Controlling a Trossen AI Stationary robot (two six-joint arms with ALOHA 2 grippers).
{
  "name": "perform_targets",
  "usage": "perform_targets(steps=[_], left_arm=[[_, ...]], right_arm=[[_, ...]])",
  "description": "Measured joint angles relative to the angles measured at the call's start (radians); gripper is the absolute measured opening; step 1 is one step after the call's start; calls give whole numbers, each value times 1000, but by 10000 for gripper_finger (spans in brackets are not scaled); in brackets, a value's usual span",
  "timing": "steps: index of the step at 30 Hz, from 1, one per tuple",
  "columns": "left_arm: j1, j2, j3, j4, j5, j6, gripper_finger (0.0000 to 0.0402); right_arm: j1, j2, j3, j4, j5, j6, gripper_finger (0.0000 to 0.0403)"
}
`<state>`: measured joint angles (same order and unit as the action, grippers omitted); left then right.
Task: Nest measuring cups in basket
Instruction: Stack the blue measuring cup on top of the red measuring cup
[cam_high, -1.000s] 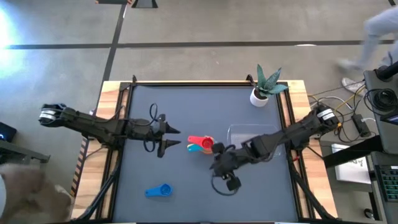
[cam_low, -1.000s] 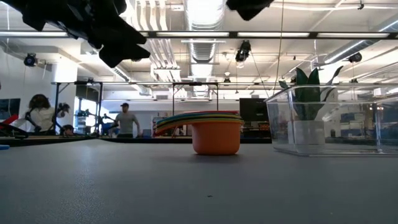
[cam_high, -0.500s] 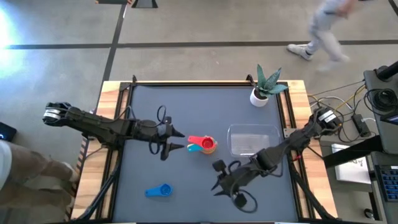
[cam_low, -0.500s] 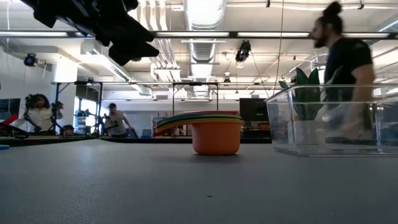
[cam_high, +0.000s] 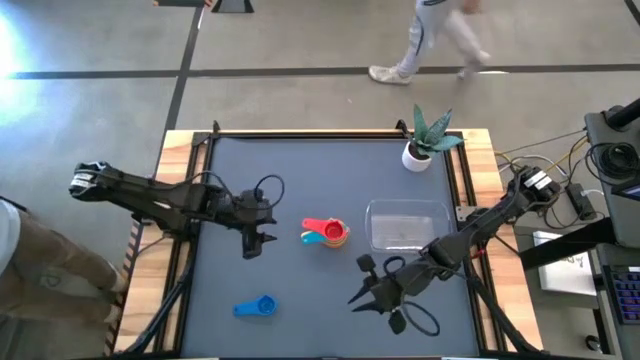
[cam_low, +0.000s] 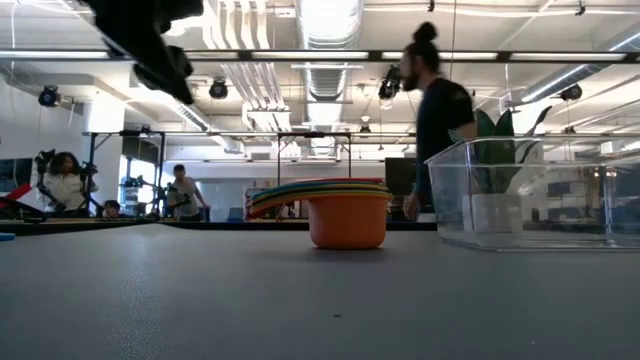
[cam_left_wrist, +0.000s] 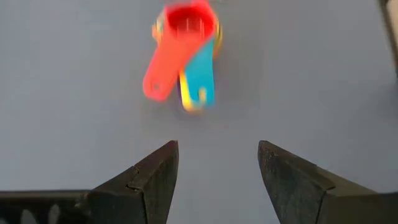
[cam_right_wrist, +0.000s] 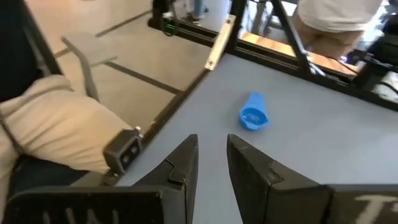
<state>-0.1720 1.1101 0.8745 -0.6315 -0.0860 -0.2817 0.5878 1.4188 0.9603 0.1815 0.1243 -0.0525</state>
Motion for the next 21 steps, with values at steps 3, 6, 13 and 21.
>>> perform_targets(steps=[3,6,13,21], left_arm=[[-42,-4,27,-146,-3,-74,204],[-97,-9,24,-233,-7,-157,204],[-254,-8,-58,-274,-8,-340,204],[-398,9,-198,-289,42,-586,204]], right_arm=[[6,-13,-33,40,31,-8,73],[6,-27,-43,41,34,7,73],[13,-30,-43,43,36,13,73],[19,-27,-43,42,63,29,73]])
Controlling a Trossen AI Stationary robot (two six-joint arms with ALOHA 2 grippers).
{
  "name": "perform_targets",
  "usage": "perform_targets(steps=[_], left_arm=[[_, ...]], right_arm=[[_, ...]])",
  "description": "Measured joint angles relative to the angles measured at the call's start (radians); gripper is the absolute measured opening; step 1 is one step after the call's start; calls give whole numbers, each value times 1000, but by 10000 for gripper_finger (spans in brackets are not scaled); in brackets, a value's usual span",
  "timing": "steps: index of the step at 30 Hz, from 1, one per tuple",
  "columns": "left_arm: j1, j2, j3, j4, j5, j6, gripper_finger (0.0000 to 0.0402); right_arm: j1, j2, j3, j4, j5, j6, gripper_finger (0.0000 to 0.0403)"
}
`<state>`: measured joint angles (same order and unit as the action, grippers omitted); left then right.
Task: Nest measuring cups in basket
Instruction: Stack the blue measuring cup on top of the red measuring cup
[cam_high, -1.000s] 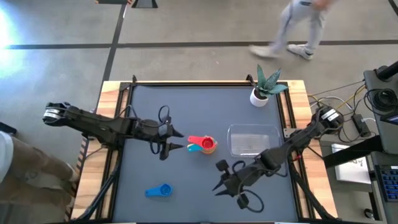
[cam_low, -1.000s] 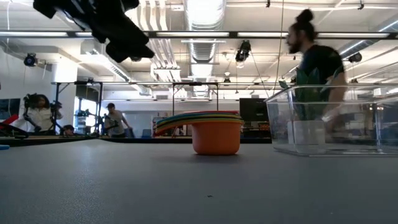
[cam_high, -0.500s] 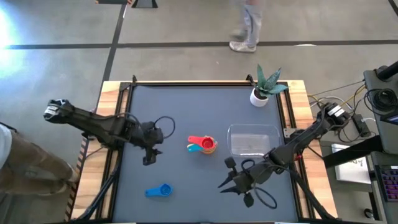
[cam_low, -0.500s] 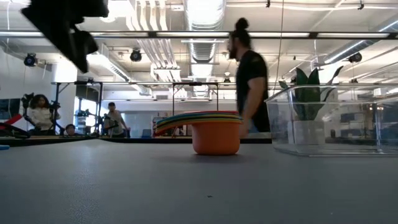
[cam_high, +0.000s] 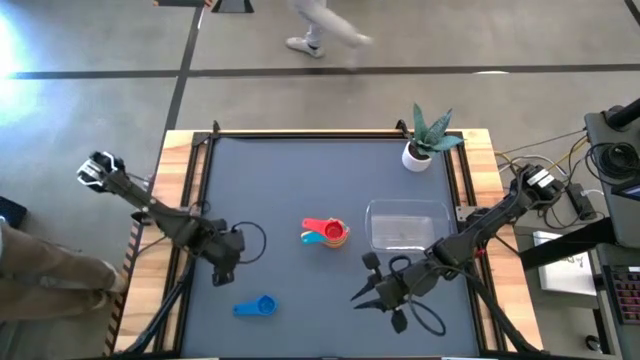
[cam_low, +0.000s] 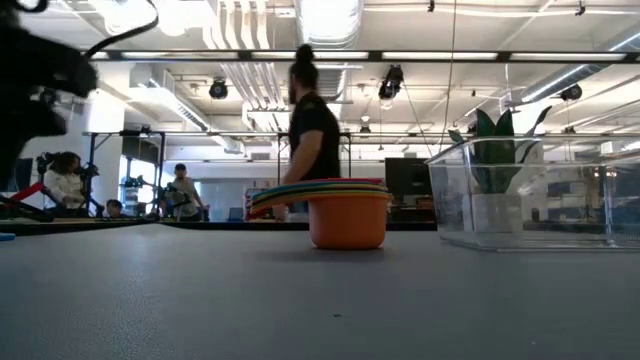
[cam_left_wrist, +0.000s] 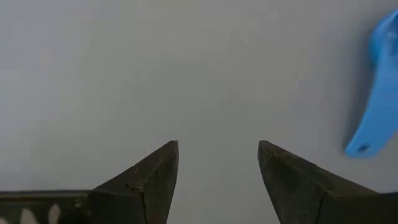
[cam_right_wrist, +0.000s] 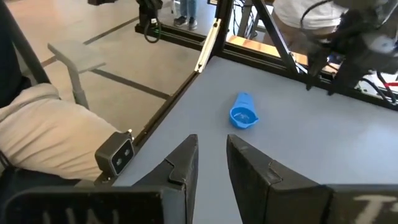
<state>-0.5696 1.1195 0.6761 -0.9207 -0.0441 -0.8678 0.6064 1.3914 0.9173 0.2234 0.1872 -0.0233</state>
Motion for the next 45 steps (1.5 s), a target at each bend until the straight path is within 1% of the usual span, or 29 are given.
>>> perform_targets(steps=[4,7,12,14,23,27,30,34,37,45], left_arm=[[-69,23,-53,32,32,-90,204],[-108,53,-67,97,36,-121,204],[-150,131,-29,314,23,-86,204],[-164,185,14,346,19,-45,204],[-196,470,240,233,17,85,207],[-198,544,341,205,20,112,232],[-202,569,385,159,20,108,259],[-203,580,387,127,21,54,295],[-202,589,371,128,20,12,311],[-202,615,318,226,36,-26,310]], right_arm=[[0,0,0,1,5,-3,73],[0,0,0,0,24,-4,75],[0,0,0,-1,24,-5,70],[0,0,0,-1,24,-3,70],[5,1,-1,-6,24,5,69],[5,1,-1,-9,24,7,68],[5,1,-2,-9,24,7,68],[5,1,-6,-9,24,9,68],[5,1,-10,-9,24,11,68],[5,2,-13,-9,25,25,68]])
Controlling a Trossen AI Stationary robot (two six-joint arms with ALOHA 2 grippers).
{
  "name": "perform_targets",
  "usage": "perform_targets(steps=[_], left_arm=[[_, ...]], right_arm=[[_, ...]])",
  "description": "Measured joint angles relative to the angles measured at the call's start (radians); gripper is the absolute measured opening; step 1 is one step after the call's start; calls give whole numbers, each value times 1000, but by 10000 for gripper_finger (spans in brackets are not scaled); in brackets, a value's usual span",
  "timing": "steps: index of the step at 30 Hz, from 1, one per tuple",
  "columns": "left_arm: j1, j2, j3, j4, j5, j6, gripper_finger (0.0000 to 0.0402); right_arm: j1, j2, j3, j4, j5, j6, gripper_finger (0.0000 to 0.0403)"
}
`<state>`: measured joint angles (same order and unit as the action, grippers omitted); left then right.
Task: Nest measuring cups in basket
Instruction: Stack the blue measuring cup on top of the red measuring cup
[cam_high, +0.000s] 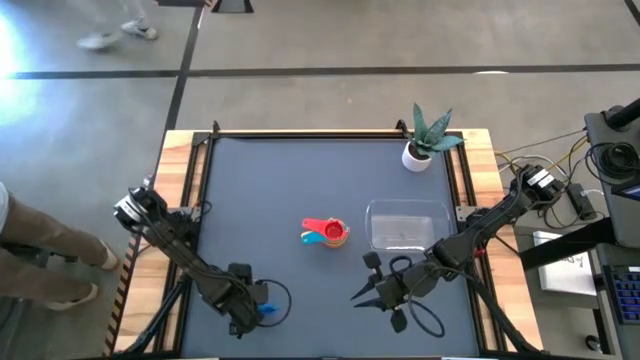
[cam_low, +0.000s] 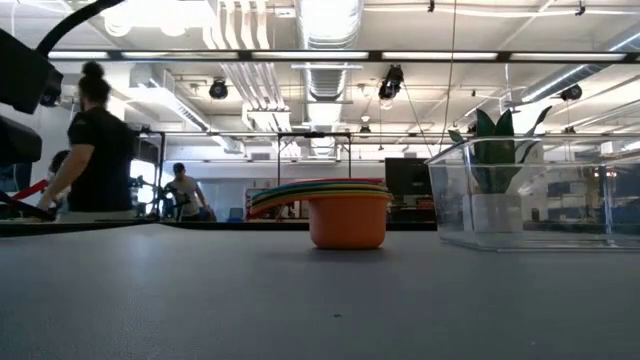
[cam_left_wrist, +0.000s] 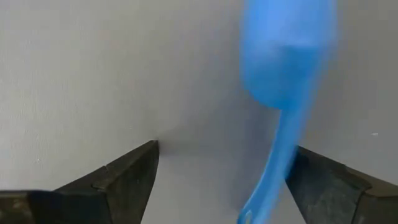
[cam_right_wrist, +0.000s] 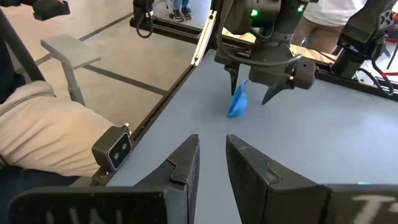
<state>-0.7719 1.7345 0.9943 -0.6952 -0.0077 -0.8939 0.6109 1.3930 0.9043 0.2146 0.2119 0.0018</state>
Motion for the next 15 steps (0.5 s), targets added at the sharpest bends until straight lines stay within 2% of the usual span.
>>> perform_targets(steps=[9,15], left_arm=[[1,7,1,-3,14,1,301],[9,7,0,-20,4,-6,230]], right_arm=[[0,0,0,0,2,-2,68],[0,0,-10,0,18,-1,68]])
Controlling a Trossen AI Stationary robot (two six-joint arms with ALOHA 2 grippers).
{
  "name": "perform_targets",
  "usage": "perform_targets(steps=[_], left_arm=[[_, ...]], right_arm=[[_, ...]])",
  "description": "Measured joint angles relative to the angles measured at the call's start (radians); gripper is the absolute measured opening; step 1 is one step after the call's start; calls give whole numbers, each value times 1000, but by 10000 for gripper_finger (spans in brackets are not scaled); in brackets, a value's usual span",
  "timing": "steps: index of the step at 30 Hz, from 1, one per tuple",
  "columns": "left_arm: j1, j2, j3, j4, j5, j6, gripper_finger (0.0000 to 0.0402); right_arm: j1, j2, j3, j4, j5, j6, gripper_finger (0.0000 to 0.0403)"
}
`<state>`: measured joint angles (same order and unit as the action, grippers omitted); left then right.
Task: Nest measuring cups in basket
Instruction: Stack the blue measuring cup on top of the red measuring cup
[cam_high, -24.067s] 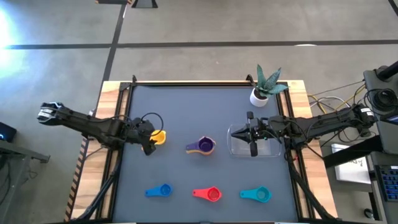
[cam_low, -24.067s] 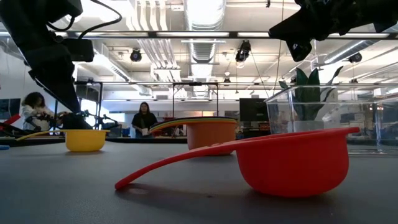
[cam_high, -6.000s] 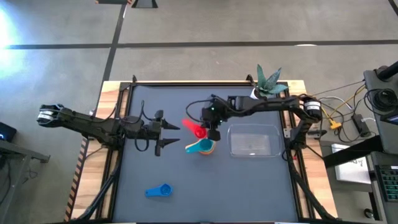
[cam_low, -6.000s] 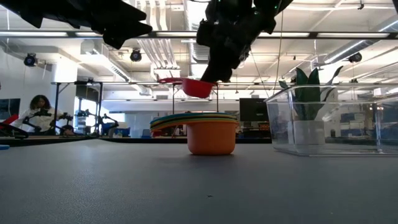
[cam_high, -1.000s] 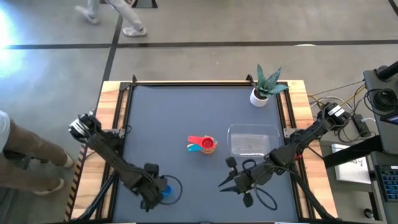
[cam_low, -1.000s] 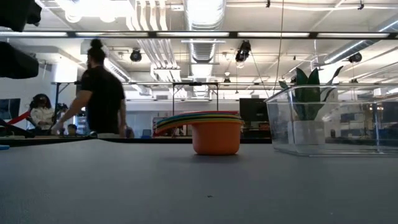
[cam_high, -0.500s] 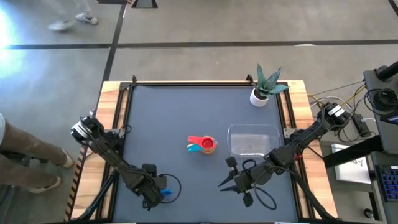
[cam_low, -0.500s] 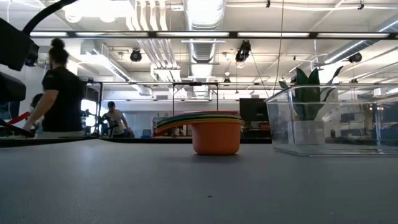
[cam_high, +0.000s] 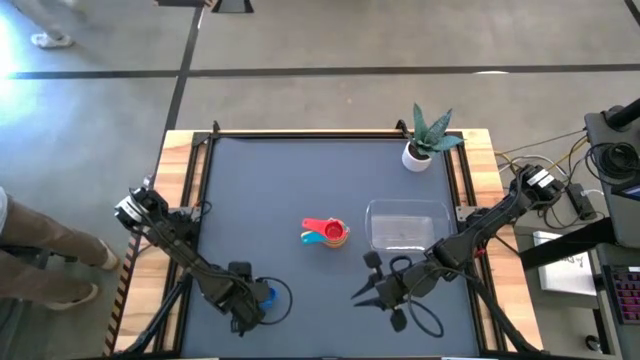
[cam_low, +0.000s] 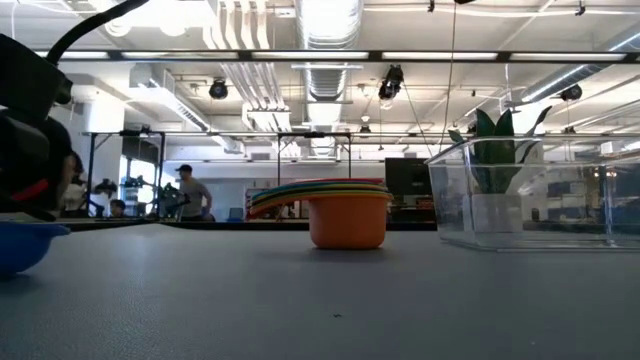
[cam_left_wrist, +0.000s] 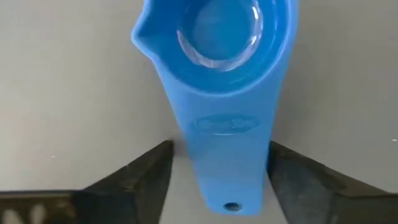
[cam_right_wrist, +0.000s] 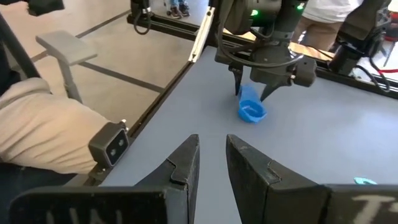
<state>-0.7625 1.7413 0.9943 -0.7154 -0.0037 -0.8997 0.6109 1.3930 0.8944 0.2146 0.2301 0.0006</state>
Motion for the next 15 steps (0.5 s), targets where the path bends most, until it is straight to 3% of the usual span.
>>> perform_targets(steps=[6,15], left_arm=[[8,0,0,-10,-7,22,138],[21,-3,0,-10,-39,120,132]], right_arm=[[0,0,-7,1,18,0,68],[0,0,-11,0,18,11,68]])
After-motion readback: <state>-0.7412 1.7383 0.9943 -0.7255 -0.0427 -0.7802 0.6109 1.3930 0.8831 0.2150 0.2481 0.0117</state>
